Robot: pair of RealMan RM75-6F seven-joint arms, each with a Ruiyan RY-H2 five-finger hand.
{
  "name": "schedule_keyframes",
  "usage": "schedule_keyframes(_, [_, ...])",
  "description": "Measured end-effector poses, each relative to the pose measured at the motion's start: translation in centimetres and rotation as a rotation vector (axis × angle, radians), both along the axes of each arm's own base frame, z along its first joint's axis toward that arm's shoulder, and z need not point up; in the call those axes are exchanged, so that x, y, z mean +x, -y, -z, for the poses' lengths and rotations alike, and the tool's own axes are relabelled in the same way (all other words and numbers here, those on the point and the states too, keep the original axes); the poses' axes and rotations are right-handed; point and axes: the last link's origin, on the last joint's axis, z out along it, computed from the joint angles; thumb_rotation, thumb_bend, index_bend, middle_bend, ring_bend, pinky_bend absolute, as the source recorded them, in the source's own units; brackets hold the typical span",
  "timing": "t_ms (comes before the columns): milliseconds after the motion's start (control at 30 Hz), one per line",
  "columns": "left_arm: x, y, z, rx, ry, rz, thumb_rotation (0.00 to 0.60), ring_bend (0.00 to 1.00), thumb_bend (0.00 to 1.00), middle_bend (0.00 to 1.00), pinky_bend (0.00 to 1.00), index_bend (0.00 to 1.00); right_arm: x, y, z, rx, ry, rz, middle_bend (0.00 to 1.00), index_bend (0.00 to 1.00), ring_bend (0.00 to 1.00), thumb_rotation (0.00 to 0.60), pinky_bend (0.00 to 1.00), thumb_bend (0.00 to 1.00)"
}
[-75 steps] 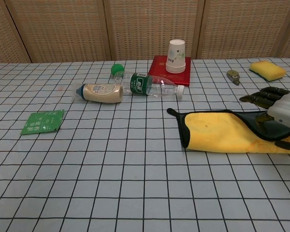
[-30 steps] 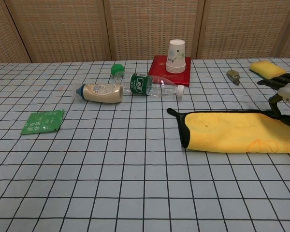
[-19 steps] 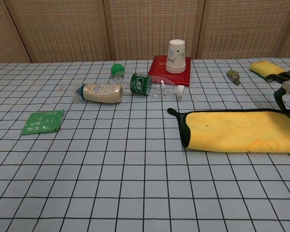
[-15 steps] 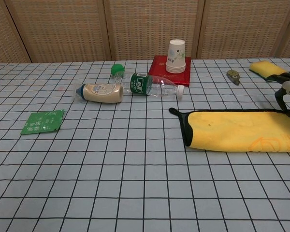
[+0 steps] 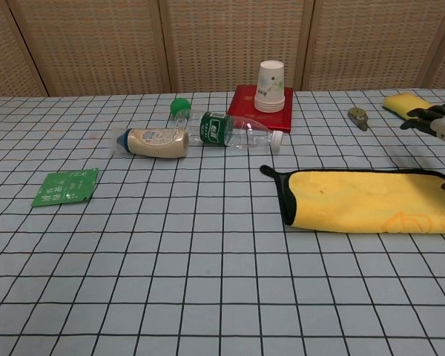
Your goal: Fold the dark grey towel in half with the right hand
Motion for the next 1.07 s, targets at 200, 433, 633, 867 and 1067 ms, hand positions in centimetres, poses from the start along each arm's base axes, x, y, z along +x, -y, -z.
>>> schedule_keyframes(200, [0.1, 0.1, -0.2, 0.006, 0.006, 0.006, 0.600, 0.00, 0.00, 0.00, 0.00, 0.00, 1.0, -0.7, -1.6, -0.035, 0.085, -0.038, 0.00, 0.12, 0.00, 0.600, 0.04, 0.00])
schedule_keyframes(433, [0.4, 0.4, -0.5, 0.013, 0.013, 0.025, 0.600, 0.00, 0.00, 0.00, 0.00, 0.00, 2.2, -3.5, -5.1, -0.043, 0.234, -0.071, 0.00, 0.10, 0.00, 0.600, 0.00, 0.00])
schedule_keyframes(633, [0.7, 0.8, -0.7, 0.019, 0.016, 0.043, 0.600, 0.00, 0.00, 0.00, 0.00, 0.00, 3.3, -8.0, -8.3, -0.025, 0.390, -0.048, 0.00, 0.02, 0.00, 0.600, 0.00, 0.00])
schedule_keyframes(867, [1.0, 1.5, -1.4, 0.044, 0.024, 0.066, 0.600, 0.00, 0.00, 0.00, 0.00, 0.00, 3.7, -14.3, -12.2, -0.062, 0.526, 0.022, 0.00, 0.00, 0.00, 0.600, 0.00, 0.00])
schedule_keyframes(1067, [1.3, 2.2, -2.3, 0.067, 0.032, 0.082, 0.600, 0.00, 0.00, 0.00, 0.00, 0.00, 3.7, -17.5, -13.8, -0.146, 0.579, 0.018, 0.00, 0.00, 0.00, 0.600, 0.00, 0.00])
